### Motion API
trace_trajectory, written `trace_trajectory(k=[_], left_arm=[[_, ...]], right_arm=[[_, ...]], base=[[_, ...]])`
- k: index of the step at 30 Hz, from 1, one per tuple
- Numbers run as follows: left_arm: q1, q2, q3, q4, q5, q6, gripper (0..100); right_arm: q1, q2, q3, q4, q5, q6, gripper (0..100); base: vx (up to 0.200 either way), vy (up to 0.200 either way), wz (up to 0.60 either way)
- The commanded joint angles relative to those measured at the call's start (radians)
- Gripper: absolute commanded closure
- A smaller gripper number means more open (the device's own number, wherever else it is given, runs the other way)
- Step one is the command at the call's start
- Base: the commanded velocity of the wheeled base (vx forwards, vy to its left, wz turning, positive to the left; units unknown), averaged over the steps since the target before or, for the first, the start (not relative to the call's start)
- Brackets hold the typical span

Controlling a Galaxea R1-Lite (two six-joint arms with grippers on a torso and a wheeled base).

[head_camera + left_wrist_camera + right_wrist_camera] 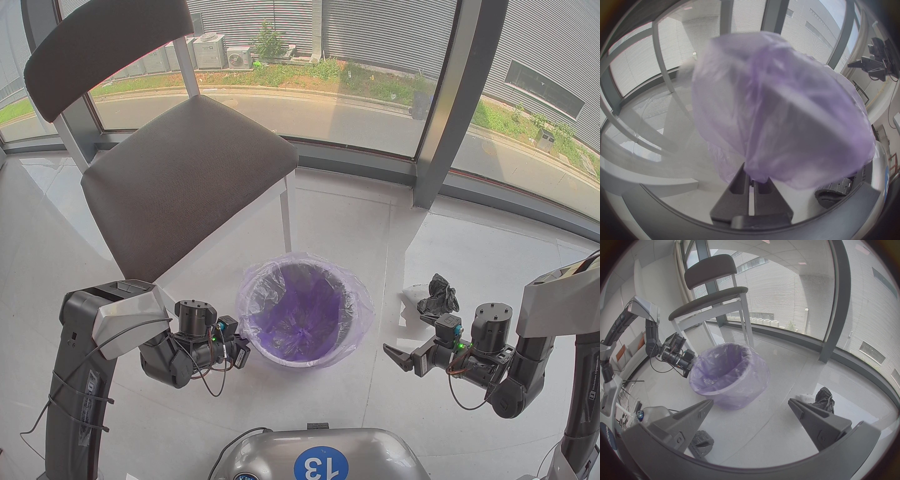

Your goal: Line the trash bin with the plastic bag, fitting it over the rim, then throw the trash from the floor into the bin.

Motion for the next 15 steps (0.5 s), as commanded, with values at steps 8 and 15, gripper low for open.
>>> trace_trajectory(k=[8,15], left_arm=[[0.013,0.014,-0.023,-0.008,-0.001,-0.083,100],[0.014,0.032,-0.161,0.147,0.0,-0.094,100]], right_arm=[[-0.053,0.037,-0.056,0.021,0.007,0.007,0],[-0.104,0.058,-0.096,0.053,0.021,0.007,0]], base=[[0.0,0.0,0.0],[0.0,0.0,0.0]])
